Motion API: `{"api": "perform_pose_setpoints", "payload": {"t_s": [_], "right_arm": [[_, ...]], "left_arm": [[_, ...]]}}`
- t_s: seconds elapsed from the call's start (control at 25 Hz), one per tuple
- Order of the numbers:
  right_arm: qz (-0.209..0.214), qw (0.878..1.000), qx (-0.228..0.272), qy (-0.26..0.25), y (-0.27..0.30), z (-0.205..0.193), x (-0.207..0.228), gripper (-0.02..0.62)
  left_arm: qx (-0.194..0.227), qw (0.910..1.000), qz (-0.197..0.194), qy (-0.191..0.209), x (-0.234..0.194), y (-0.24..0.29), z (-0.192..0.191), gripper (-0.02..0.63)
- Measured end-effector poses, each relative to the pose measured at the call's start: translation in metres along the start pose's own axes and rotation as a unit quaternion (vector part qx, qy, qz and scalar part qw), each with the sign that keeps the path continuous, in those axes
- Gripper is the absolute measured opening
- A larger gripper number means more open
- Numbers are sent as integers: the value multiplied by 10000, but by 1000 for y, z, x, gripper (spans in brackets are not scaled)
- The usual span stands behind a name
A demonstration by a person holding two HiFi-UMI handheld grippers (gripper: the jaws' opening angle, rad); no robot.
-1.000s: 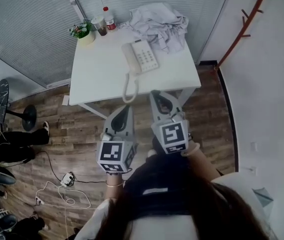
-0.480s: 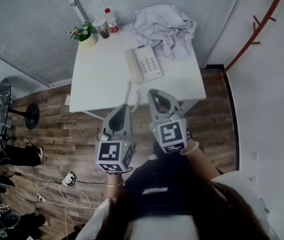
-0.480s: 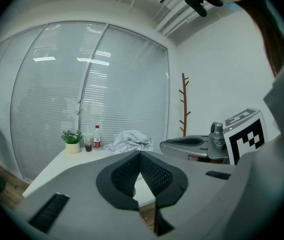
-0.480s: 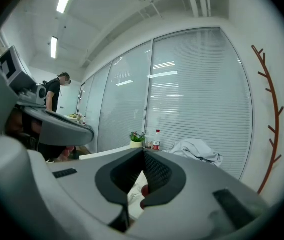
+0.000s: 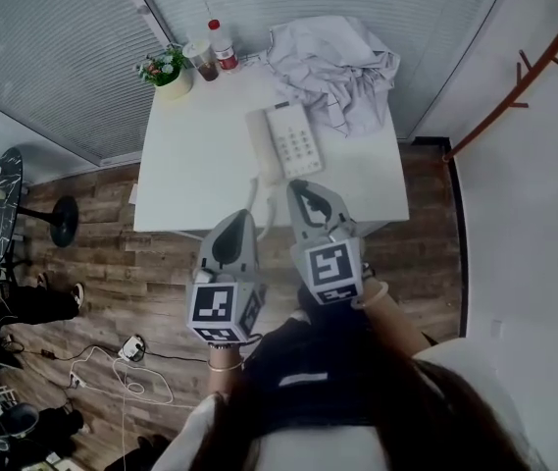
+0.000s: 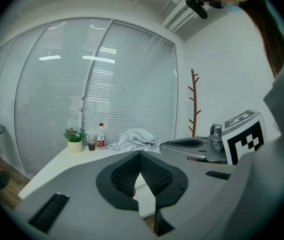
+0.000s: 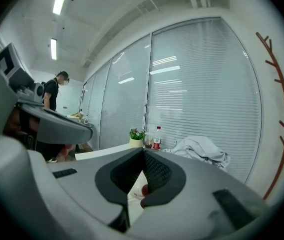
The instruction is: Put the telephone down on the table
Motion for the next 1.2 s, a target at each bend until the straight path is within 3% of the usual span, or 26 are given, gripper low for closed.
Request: {"api": "perform_pose_setpoints", "payload": {"t_s": [0.44, 0.8, 1.2], "right_arm": [[406, 9991, -53, -81, 44, -4, 20, -2], [566, 9980, -168, -220, 63, -11, 20, -2], [460, 9979, -332, -304, 84, -17, 15, -2]], "left_arm": [[-31, 9987, 489, -150, -13, 35, 6, -3], [-127, 9950, 940, -311, -20, 22, 5, -3], [-91, 9957, 871, -287, -39, 25, 3, -3]]}}
Point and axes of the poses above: the fingertips, and each gripper's own axes: y forward along the fingers, x to its right, z out of its top, the point moved 5 cm from there along -y, backward along the fingers, and after that the axes turned 5 degrees about -z, right-handed, at the moved point
